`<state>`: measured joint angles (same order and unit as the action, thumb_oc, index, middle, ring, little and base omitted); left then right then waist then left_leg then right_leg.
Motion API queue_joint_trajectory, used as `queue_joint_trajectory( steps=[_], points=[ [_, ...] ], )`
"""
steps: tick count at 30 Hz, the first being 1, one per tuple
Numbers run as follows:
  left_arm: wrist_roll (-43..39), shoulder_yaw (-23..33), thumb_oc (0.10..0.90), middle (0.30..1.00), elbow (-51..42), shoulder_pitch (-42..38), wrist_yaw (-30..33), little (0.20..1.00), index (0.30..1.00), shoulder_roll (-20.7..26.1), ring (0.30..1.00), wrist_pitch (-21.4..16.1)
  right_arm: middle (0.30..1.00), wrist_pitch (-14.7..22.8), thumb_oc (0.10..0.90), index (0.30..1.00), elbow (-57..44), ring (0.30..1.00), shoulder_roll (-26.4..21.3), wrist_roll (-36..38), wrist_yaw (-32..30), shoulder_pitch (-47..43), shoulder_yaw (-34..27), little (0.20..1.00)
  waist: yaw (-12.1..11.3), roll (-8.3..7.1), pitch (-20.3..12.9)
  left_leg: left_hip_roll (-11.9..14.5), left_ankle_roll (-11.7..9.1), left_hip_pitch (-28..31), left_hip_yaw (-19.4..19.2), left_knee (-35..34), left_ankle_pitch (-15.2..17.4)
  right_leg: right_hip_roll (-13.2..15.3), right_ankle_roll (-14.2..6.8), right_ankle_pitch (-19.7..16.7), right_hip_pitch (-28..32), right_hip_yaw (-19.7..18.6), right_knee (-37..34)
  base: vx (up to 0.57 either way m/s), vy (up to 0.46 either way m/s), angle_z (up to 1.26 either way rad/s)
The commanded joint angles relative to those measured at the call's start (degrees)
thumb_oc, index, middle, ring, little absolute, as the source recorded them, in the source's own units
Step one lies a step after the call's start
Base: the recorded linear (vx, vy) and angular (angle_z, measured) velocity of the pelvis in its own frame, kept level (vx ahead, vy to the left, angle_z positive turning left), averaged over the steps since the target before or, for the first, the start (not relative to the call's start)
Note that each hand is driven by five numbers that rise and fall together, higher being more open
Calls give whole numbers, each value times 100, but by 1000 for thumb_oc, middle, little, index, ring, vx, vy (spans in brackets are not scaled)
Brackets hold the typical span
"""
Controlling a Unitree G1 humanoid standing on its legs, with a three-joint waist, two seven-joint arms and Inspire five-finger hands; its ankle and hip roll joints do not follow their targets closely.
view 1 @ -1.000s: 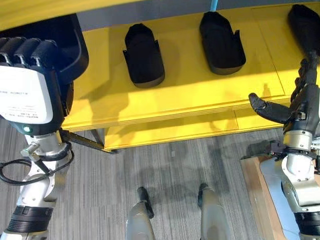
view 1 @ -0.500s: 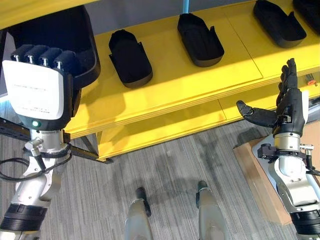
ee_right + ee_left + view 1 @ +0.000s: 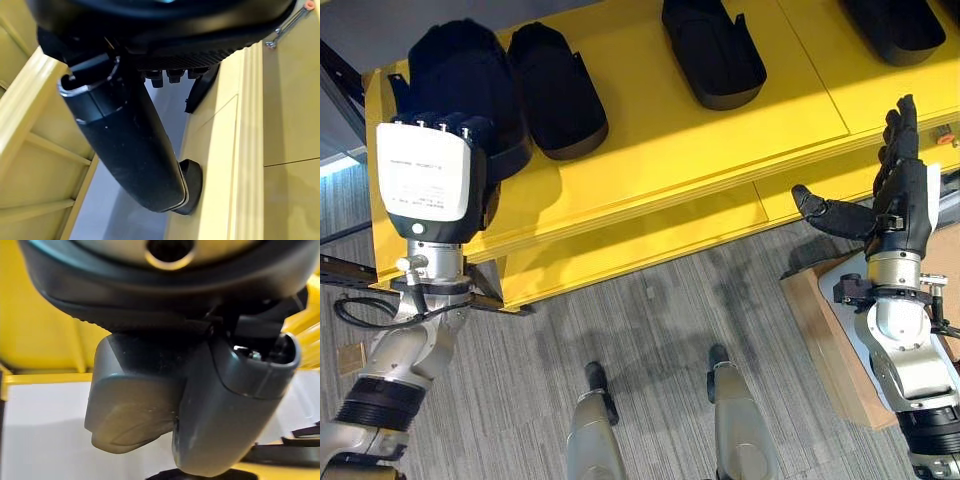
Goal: Move parts from the plastic box to the shelf.
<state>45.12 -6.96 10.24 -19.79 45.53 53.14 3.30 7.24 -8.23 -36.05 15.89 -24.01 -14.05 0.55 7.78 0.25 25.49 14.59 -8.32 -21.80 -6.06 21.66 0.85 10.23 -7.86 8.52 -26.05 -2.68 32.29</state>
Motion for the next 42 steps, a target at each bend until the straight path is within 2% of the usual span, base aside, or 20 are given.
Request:
queue_joint_trajectory(
  steps=[1, 8, 13, 18, 26, 35, 39, 42],
  points=[
    [-409, 270, 400, 300, 35, -936, 542, 300, 300, 312, 300, 425, 1000, 516, 900, 1000, -234, 1000, -357, -148, -25, -641, -171, 1000, 89, -42, -497, 207, 122, 303, 8, 244, 590, 44, 162, -217, 184, -27, -655, -20, 23, -6],
    [-627, 567, 400, 300, 372, -838, 1025, 300, 300, 216, 300, 580, 1000, 575, 900, 1000, -210, 1000, -364, -196, -10, -639, -173, 1000, 71, -54, -464, 208, 123, 294, 14, 269, 587, 56, 166, -209, 183, -51, -638, -10, 11, -8],
    [-583, 679, 400, 300, 410, -798, 824, 300, 300, 141, 300, 490, 1000, 538, 900, 1000, -229, 1000, -366, -158, -2, -670, -153, 1000, 59, -97, -463, 202, 127, 239, 21, 312, 571, 50, 169, -248, 169, -54, -661, 0, 0, 0],
    [-596, 372, 400, 300, 747, -1149, 396, 300, 300, 210, 300, 566, 1000, 488, 900, 1000, -175, 1000, -452, -121, 69, -852, -45, 1000, 112, -94, -412, 192, 127, 205, 21, 411, 634, 45, 166, -202, 126, -76, -577, 1, 18, -1],
    [-781, -190, 400, 300, 1570, -1747, 243, 300, 300, 442, 300, 548, 1000, 478, 900, 1000, -62, 1000, -693, -22, 257, -1076, 29, 1000, 209, -54, -344, 181, 125, 184, -35, 479, 638, 56, 166, -194, 48, -108, -475, 4, 66, -3],
    [-795, -625, 400, 300, 2020, -2170, -124, 300, 300, 669, 300, 526, 1000, 714, 900, 1000, 51, 1000, -1000, 173, 419, -1259, 50, 1000, 243, -103, -238, 108, 172, -39, -19, 632, 696, 43, 156, -219, -203, -143, -368, -36, 68, -4],
    [-934, -848, 400, 300, 2272, -2325, -71, 300, 300, 739, 300, 528, 1000, 769, 900, 1000, 24, 1000, -1116, 227, 377, -1371, 126, 1000, 232, -141, -192, 59, 202, -133, 2, 735, 753, 38, 167, -211, -294, -141, -302, -47, 70, 1],
    [-978, -814, 400, 300, 2304, -2253, -71, 300, 300, 766, 300, 526, 1000, 789, 900, 1000, 45, 1000, -1146, 260, 424, -1382, 95, 1000, 212, -163, -181, 30, 219, -142, 18, 785, 792, 46, 168, -227, -296, -143, -314, -36, 62, -2]
  ],
)
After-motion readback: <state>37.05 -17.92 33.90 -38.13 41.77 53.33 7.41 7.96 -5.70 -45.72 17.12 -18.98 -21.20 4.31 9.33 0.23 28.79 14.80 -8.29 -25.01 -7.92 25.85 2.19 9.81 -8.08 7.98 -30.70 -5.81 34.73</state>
